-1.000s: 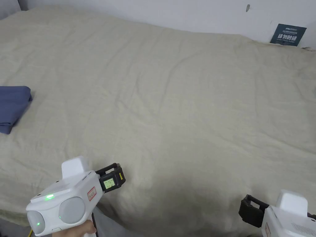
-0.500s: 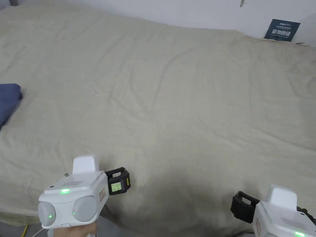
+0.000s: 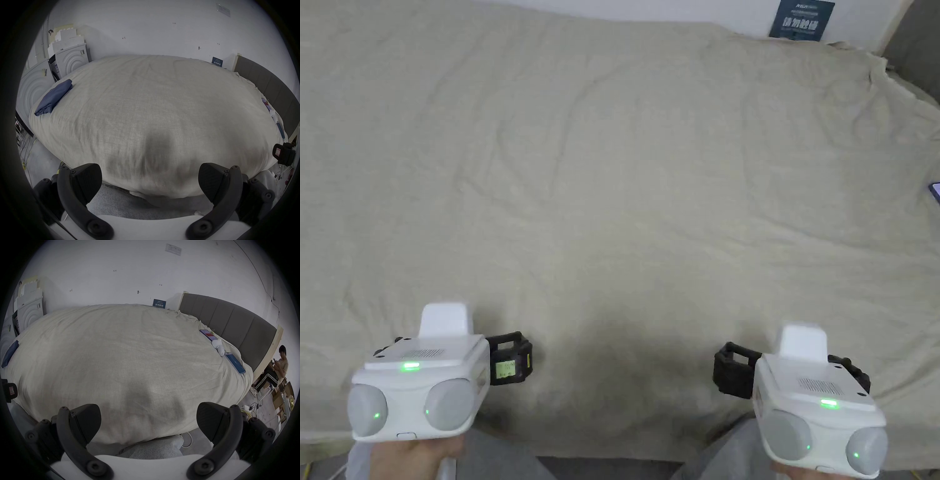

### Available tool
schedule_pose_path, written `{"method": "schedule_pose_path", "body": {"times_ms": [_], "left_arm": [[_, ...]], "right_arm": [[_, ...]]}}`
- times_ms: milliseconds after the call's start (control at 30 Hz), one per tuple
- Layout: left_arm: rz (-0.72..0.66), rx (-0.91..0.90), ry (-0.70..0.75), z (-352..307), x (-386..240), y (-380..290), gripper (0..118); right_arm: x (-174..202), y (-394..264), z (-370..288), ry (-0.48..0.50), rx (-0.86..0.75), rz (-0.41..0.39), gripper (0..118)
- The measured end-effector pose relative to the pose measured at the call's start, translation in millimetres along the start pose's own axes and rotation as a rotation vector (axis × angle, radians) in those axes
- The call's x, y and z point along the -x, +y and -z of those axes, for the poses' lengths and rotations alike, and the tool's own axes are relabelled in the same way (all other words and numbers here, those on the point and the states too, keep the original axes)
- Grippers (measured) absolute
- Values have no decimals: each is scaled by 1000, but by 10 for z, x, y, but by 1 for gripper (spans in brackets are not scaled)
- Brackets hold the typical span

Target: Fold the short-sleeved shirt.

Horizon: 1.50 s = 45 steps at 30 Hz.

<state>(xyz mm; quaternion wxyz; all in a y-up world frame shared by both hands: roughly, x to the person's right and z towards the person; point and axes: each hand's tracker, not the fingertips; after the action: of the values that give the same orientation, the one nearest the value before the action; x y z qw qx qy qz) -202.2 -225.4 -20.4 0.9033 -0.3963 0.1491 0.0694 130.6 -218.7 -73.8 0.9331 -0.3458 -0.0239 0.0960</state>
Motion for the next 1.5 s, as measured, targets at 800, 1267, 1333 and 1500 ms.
{"method": "schedule_pose_path", "body": {"times_ms": [800,1267,1333,1500], "left_arm": [[-19,22,-3,25,36,6,118],[35,36,4,46,-46,-4,118],[43,41,5,50,-54,-4,118],[43,32,5,41,-47,-8,118]], "right_arm": [[63,19,37,-13,25,-41,116],[73,17,37,-14,27,-49,116],[67,15,31,-13,26,-46,116],[52,13,35,-10,31,-38,116]]}}
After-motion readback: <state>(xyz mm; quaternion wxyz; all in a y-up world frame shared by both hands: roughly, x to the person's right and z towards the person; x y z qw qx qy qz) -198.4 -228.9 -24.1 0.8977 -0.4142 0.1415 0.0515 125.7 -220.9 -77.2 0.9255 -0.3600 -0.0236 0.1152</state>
